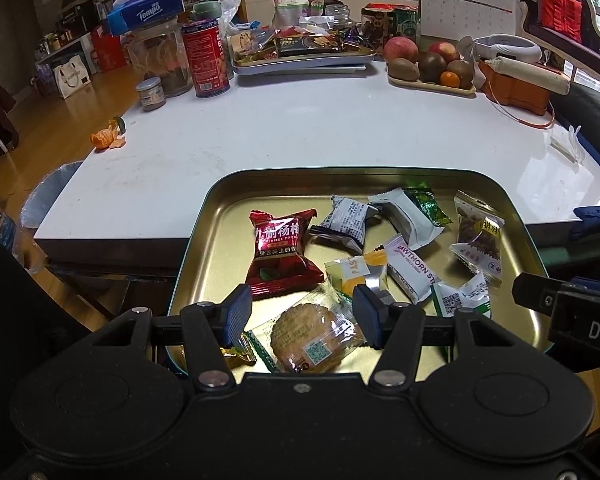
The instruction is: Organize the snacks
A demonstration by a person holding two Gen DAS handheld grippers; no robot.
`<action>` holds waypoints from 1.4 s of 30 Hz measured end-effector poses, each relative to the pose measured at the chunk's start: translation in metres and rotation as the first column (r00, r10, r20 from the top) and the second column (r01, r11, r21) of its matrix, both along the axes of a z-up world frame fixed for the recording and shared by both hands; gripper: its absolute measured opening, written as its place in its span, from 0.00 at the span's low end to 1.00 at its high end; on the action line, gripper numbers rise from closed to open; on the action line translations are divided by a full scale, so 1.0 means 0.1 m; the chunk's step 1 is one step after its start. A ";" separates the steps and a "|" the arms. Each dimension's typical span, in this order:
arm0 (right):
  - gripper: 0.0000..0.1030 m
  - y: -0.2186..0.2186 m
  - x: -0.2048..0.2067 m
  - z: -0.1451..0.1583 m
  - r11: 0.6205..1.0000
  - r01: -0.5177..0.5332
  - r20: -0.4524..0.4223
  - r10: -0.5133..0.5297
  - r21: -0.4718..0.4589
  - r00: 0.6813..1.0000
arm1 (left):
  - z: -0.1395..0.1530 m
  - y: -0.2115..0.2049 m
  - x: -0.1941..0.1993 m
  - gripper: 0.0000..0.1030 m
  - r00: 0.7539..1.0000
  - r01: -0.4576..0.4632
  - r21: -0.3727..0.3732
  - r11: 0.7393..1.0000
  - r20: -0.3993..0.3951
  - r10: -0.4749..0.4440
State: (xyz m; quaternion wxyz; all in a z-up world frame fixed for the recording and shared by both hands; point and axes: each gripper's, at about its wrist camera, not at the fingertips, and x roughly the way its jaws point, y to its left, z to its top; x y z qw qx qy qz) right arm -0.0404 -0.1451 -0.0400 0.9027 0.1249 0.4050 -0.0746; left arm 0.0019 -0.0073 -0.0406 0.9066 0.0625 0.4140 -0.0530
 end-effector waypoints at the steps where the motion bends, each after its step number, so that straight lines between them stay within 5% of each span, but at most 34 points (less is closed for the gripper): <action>1: 0.56 0.00 0.00 0.00 1.000 -0.002 -0.002 0.002 0.000 1.000 | 0.00 0.00 0.00 0.59 1.000 -0.001 -0.001 1.000 0.000 0.001; 42: 0.56 0.05 0.00 0.00 0.999 -0.019 -0.009 0.019 -0.038 1.000 | 0.02 -0.01 0.00 0.59 1.000 -0.003 -0.003 1.000 0.003 0.003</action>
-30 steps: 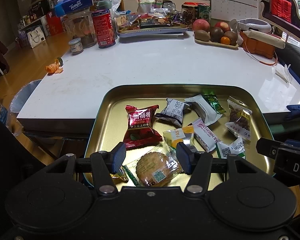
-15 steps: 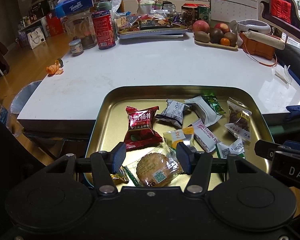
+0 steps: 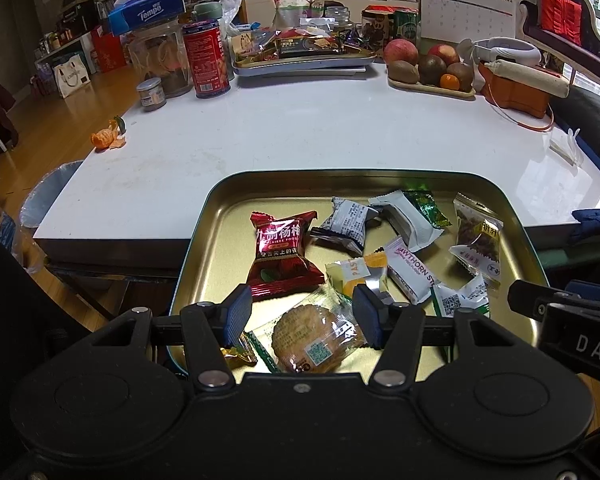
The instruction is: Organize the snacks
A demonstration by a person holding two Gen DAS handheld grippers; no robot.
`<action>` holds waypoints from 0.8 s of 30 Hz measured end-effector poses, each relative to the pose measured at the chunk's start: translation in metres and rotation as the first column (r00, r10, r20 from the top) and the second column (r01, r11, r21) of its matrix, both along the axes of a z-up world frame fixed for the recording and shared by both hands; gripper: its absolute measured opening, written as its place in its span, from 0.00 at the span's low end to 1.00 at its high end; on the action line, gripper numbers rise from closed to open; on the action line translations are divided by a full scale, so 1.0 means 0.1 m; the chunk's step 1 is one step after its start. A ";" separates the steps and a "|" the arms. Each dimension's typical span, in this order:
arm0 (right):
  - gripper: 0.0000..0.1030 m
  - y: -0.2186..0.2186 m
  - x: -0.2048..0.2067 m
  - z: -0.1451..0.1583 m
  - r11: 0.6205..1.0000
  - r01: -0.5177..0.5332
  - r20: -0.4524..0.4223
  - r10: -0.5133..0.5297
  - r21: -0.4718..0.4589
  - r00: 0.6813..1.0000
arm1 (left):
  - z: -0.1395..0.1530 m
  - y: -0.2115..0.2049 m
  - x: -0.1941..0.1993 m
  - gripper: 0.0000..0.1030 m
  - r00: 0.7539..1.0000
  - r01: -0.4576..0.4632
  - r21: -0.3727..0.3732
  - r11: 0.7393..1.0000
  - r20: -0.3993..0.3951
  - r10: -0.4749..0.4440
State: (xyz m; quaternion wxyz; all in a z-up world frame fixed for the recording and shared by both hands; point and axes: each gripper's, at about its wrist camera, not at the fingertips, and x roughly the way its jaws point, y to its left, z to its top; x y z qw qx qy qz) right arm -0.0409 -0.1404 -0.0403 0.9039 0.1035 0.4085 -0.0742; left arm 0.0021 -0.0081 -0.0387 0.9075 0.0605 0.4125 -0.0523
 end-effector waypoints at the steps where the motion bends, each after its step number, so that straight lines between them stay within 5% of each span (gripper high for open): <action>1: 0.56 0.00 0.00 0.00 1.000 -0.001 -0.001 0.001 0.000 1.000 | 0.00 0.00 0.00 0.59 1.000 0.000 0.000 1.000 0.000 0.000; 24: 0.56 -0.01 0.00 0.00 1.000 -0.006 -0.001 0.006 -0.004 1.000 | 0.00 -0.01 -0.01 0.59 1.000 0.005 0.003 1.000 0.000 -0.005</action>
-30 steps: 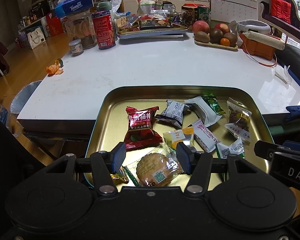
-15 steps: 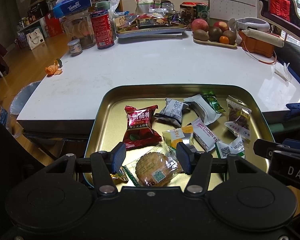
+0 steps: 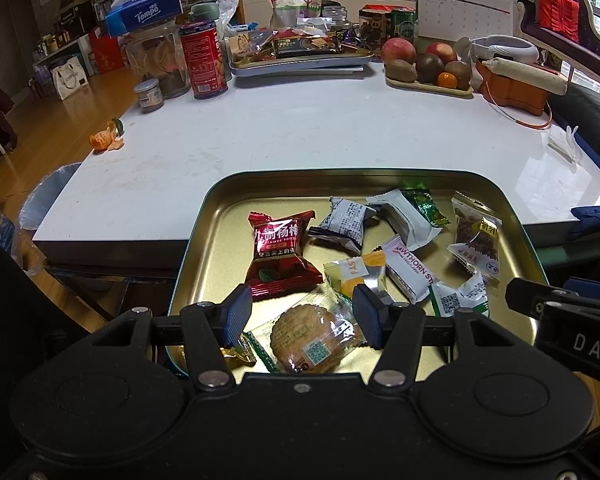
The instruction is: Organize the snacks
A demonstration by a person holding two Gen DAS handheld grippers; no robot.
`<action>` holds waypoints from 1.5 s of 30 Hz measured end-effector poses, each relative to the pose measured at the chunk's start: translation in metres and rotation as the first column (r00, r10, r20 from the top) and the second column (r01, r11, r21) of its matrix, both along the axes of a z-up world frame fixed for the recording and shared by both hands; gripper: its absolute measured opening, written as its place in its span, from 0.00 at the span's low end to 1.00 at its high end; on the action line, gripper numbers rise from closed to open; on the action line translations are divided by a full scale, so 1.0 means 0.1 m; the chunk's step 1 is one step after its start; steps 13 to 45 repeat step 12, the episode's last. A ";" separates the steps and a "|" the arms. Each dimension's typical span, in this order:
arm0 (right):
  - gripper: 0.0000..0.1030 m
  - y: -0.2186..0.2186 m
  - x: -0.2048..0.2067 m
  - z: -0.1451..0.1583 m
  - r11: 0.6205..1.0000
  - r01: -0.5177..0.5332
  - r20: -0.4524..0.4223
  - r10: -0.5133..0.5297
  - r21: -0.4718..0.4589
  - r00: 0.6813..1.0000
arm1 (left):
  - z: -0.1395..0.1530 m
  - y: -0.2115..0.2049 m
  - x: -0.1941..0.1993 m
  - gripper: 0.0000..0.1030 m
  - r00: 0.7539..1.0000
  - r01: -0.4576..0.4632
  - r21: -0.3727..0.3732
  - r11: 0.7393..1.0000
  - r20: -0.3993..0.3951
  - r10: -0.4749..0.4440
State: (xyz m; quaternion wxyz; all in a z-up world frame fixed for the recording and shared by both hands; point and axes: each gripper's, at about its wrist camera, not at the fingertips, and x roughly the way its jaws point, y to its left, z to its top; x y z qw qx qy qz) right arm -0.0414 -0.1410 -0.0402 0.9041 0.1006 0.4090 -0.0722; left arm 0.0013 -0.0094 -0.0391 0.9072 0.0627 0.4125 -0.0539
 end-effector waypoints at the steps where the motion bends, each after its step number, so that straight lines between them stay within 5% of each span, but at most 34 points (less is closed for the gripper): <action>1: 0.56 0.00 0.00 0.00 1.000 -0.001 0.000 0.001 0.000 1.000 | 0.00 0.00 0.00 0.59 1.000 0.001 0.001 1.000 0.000 -0.001; 45: 0.56 -0.01 0.00 0.00 1.000 0.000 0.001 0.000 0.000 1.000 | 0.01 0.00 -0.01 0.59 1.000 0.008 0.001 1.000 0.008 -0.008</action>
